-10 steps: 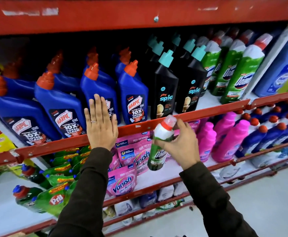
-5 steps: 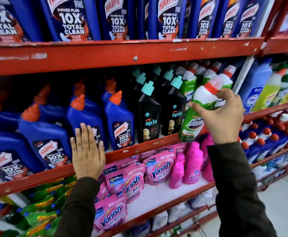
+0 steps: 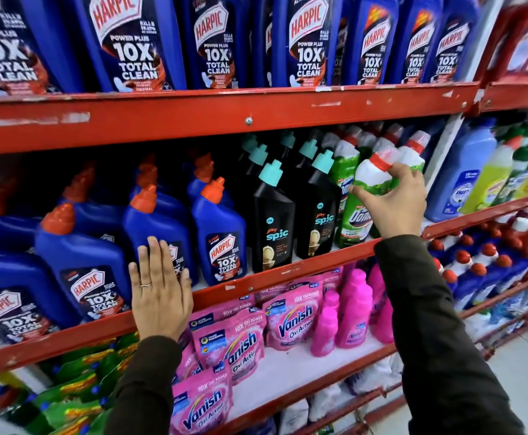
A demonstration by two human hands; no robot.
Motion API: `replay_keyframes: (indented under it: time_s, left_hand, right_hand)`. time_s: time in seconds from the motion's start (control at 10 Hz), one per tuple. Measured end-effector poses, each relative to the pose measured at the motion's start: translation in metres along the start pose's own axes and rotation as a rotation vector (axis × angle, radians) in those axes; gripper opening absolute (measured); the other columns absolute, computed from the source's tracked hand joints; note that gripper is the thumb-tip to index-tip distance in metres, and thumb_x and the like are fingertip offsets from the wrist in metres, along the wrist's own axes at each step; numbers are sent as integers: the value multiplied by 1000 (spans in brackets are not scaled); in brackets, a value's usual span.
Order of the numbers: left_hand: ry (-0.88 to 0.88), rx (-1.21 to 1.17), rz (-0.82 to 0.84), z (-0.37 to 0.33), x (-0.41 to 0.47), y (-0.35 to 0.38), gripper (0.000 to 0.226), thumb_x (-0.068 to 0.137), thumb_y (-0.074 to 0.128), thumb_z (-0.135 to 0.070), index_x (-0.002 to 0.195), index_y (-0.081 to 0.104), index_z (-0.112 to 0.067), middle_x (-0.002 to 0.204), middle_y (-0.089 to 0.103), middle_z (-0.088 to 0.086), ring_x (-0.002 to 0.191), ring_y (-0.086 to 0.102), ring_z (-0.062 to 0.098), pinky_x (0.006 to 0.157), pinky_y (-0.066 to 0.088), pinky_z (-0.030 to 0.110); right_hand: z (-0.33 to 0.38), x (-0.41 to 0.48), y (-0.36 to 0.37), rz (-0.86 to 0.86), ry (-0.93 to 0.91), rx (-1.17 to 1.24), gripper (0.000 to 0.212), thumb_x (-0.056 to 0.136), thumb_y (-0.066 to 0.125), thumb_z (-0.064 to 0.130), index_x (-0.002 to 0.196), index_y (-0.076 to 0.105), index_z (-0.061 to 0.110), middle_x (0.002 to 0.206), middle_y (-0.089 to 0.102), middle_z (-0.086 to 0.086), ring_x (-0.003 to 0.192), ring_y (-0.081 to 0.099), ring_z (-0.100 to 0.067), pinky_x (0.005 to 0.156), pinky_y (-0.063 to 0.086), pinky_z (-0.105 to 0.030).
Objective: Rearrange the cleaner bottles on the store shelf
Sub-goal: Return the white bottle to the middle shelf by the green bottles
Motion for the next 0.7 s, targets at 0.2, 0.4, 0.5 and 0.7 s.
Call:
replay_keyframes:
  time_s: [0.2, 0.4, 0.5, 0.7]
  left_hand:
    - [-4, -5, -3, 0, 0, -1, 74, 106, 34, -30, 164, -4, -7, 172, -13, 6, 160, -11, 20, 130, -6, 40]
    - [-5, 18, 7, 1, 1, 0, 74, 106, 35, -30, 164, -4, -7, 172, -14, 6, 160, -12, 20, 130, -7, 40]
    - [-7, 6, 18, 0, 0, -2, 74, 106, 35, -31, 164, -5, -7, 172, -14, 6, 160, -12, 21, 130, -6, 40]
    - [-47, 21, 45, -5, 3, -9, 72, 106, 33, -32, 163, 0, -3, 172, -11, 9, 160, -10, 22, 130, -6, 40]
  right_hand:
    - [1, 9, 16, 76, 3, -102, 75, 83, 79, 47, 145, 52, 13, 139, 56, -13, 128, 55, -32, 99, 47, -42]
    - [-9, 17, 31, 123, -38, -130, 82, 89, 74, 50, 152, 41, 9, 146, 52, -17, 134, 52, -35, 108, 45, -46]
    - [-14, 13, 34, 150, -55, -96, 83, 94, 68, 47, 157, 31, 5, 154, 44, -18, 143, 44, -34, 118, 39, -45]
    - [-17, -29, 31, 14, -124, 66, 77, 104, 50, 45, 159, 20, 1, 168, 22, -15, 157, 21, -25, 129, 23, -43]
Point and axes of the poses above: each hand's wrist, its own x-axis towards the middle knuckle, its own y-axis out of the palm, z = x × y, the point moved 5 cm from there along x, towards the middle knuckle
